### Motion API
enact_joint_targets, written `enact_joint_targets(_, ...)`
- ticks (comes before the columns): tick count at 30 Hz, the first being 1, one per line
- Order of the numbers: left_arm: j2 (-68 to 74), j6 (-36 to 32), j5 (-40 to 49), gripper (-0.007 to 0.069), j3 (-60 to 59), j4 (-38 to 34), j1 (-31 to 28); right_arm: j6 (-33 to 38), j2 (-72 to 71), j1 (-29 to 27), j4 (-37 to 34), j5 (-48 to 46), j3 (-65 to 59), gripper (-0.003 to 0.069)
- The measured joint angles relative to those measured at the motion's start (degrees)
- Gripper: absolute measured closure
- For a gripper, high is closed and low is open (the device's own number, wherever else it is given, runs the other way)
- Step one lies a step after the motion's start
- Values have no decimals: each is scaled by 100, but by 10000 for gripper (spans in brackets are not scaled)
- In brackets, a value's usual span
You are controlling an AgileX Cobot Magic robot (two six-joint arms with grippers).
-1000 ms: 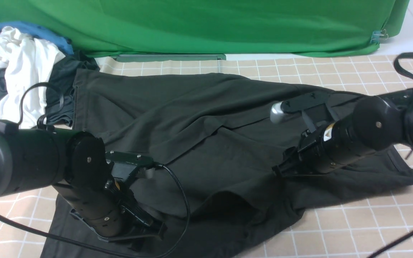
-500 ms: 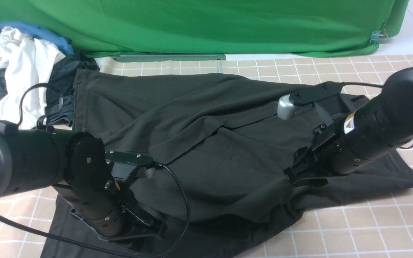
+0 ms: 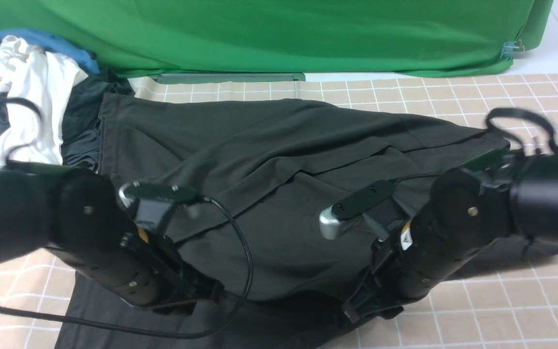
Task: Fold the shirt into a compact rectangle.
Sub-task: 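Grasp the near edge of the shirt at its hem and shoulder corners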
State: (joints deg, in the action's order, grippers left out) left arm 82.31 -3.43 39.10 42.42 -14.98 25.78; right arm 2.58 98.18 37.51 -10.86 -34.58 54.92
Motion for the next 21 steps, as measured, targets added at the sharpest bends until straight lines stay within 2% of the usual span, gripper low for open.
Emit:
enact_joint_targets(1,-64,5,0,606,0,0,0,0,13,0,5,18,0,344)
enact_joint_targets(2,-314,46,6,606,0,22,0,0,84,0,4,144,0,292)
enact_joint_targets(3,-343,58,6,606,0,31,0,0,85,0,4,155,0,286)
enact_joint_targets(4,-596,172,26,606,0,113,0,0,104,0,4,226,0,235)
enact_joint_targets(6,-797,250,52,606,0,208,0,0,104,0,4,296,0,188)
enact_joint_targets(9,-1079,437,98,606,0,396,0,0,116,0,4,454,0,158)
enact_joint_targets(13,-1320,481,134,606,-2,442,0,0,123,0,4,763,0,160)
enact_joint_targets(16,-1393,493,161,606,-2,463,0,0,123,0,4,892,0,249)
enact_joint_targets(19,-1405,499,180,606,-2,463,0,0,123,0,22,1022,0,487)
enact_joint_targets(21,-1405,499,217,606,-2,463,0,0,123,0,22,1073,0,573)
